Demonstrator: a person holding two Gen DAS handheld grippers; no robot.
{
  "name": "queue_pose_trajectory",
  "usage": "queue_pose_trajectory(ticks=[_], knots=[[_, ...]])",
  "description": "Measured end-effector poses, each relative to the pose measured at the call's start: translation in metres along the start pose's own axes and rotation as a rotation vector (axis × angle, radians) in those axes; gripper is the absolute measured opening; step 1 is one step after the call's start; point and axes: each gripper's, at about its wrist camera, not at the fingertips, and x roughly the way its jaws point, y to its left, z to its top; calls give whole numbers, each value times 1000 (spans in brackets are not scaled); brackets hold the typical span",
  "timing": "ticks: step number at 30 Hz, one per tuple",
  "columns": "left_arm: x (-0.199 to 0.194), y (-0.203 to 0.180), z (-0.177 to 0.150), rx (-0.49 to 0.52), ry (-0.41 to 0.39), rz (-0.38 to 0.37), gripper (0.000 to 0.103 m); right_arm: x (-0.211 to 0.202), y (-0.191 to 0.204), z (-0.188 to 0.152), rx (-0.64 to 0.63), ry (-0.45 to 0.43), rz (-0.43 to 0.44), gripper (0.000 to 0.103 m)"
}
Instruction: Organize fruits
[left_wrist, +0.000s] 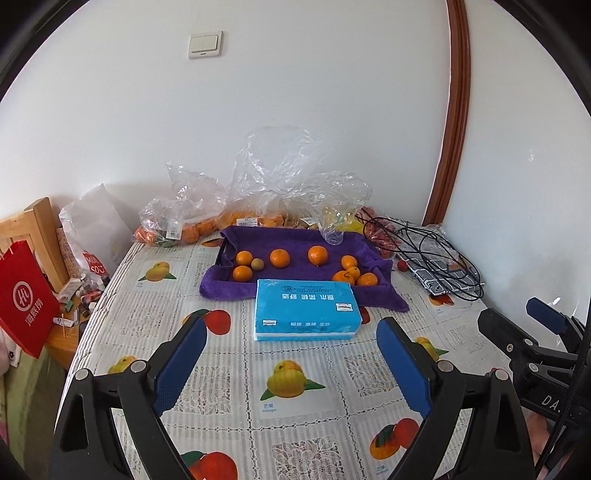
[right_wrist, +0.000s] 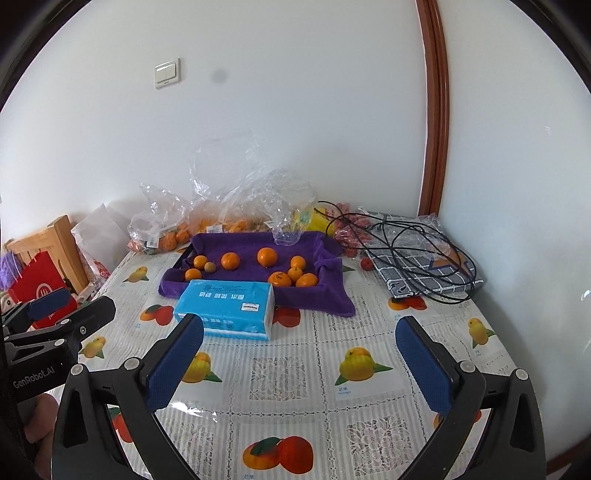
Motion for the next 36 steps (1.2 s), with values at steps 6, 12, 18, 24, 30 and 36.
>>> queue_pose_trajectory(ticks=[6, 12, 18, 24, 30, 36], knots=[[1, 1, 0, -3, 5, -2, 93, -2, 0, 0, 2, 1, 1, 102], [2, 3, -1, -10, 11, -11, 93, -3, 2, 0, -8, 0, -3, 102], [1, 5, -2, -14, 11, -10, 93, -2, 0, 0, 10, 6, 0, 102], [1, 6, -2, -16, 12, -9, 94, -2, 2, -1, -3, 6, -5, 102], [1, 6, -2, -14, 12, -7, 93, -1, 1, -3, 1, 15, -5, 102], [1, 7, -2, -16, 12, -8, 94, -3, 3, -1, 0, 4, -3, 102]])
